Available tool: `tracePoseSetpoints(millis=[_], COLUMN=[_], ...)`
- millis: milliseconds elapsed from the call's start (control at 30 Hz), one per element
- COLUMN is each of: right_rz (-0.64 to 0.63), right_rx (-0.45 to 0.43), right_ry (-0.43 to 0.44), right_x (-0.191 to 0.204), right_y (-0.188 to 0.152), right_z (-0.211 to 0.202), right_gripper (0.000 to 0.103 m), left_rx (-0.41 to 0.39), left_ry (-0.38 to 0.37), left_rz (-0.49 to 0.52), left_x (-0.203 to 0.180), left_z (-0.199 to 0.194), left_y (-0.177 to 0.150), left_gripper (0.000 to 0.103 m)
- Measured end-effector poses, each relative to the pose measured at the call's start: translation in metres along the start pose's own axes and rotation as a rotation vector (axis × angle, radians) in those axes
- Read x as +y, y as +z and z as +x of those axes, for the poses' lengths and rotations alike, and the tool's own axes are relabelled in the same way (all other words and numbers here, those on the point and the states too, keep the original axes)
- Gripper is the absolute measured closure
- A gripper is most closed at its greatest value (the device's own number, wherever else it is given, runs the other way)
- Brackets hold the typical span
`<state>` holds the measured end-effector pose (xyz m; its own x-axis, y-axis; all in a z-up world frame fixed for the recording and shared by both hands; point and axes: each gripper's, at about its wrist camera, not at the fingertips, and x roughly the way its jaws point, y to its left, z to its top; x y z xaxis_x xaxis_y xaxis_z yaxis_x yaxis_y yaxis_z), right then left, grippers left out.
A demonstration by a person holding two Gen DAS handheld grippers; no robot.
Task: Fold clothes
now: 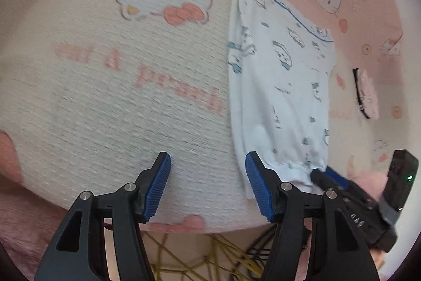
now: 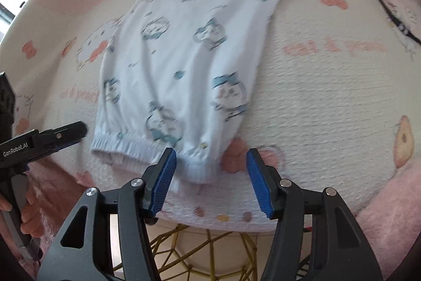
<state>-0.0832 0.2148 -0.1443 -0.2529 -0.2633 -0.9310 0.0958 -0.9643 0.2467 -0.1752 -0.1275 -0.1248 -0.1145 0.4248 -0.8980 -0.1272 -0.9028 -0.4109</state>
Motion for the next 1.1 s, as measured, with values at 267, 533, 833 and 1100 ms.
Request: tracePoseSetpoints(millis=[267,533,833,1100], right_rz=[0.018,0.041,-0.058,-0.076], right_rx=[0.019,-0.016,0.009,0.016], right_ry=[0.11,0.044,0.039,0.046], right_x=[-0.016,-0.019,-0.019,-0.027], right_y=[0.008,0.016,0.006,0.003], right_z=[0.003,0.008,-0.007,-0.011], right_gripper=[0.049,0.049,0.073,0.067], left_rx=[0.061,0.045,0.053,0.089], left_ry=[-0.188,-0.002,0.092,0.009], left_rz=[-0.021,0.127,0.217,0.079], left_x=[-0.017,-0.078,-0.097,-0.063], left_z=[0.026,0.081,0.071,0.066], left_y=[0.005,0.017,0.006,0.009], left_gripper=[0.042,0.051,0.089,0.089])
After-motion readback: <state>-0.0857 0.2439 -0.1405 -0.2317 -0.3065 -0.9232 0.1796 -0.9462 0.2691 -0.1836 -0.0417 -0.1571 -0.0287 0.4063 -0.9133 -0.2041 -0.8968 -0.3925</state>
